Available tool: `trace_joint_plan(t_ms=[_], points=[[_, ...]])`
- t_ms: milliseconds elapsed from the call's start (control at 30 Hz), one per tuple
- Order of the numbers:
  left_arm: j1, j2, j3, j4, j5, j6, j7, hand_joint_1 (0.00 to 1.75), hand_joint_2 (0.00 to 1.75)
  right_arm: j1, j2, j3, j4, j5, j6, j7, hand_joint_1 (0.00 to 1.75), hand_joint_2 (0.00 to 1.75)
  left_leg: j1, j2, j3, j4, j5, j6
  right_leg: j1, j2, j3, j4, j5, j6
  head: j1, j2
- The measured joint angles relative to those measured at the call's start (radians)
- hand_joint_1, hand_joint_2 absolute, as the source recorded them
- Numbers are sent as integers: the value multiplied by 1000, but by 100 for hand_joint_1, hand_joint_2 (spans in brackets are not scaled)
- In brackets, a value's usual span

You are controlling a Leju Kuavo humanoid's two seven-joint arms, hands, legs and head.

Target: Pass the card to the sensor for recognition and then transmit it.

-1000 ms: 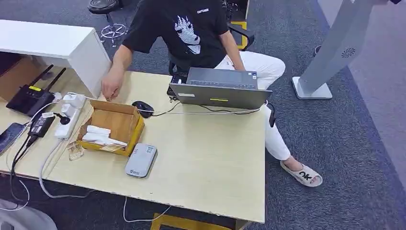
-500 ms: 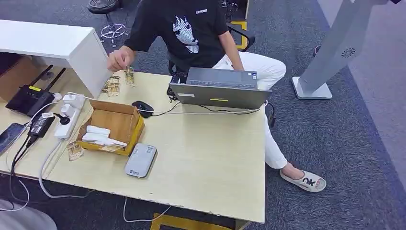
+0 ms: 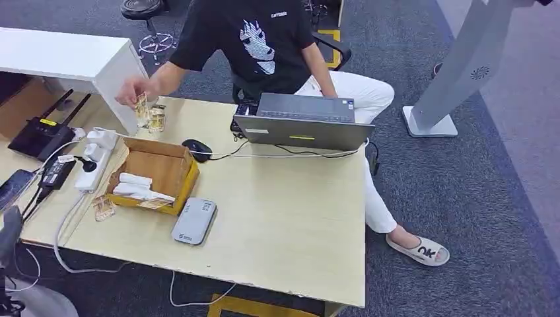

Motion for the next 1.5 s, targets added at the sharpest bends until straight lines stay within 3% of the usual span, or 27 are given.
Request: trace_joint_plan(t_ms=[200,400,867,1233,1267,1300,1500], points=[[-80,61,-65,12,-114,-57,98,0,175,-3,2,-10,5,61,3,20,0,175,0,0,0,0,0,-1,0,1,0,0,0,0,0,0],[-174,104,-124,96,-232,-100,200,0,175,-8,2,-9,14,135,14,40,0,175,0,0,0,0,2,-2,0,1,0,1,1,-1,0,0],[-270,120,-262,266,-400,-151,351,0,175,-11,6,18,34,303,30,115,0,175,0,2,0,0,2,-2,0,3,-1,1,2,-2,-1,0],[-254,114,-327,286,-397,-169,363,0,175,-10,24,24,37,338,38,111,0,175,0,2,-1,0,2,-2,0,3,-1,1,2,-2,-1,0],[-251,114,-330,286,-397,-169,363,9,175,-10,24,24,37,338,38,110,0,175,0,2,-1,0,2,-2,0,3,-1,1,2,-2,-1,0],[-250,113,-333,286,-397,-169,363,175,175,-10,24,24,37,338,39,110,0,175,0,2,-1,0,2,-2,0,3,-1,1,2,-2,-1,0],[-236,111,-351,286,-393,-175,356,175,175,-9,25,24,37,352,41,105,0,175,0,2,-1,0,2,-2,0,3,-1,1,2,-2,-1,0]])
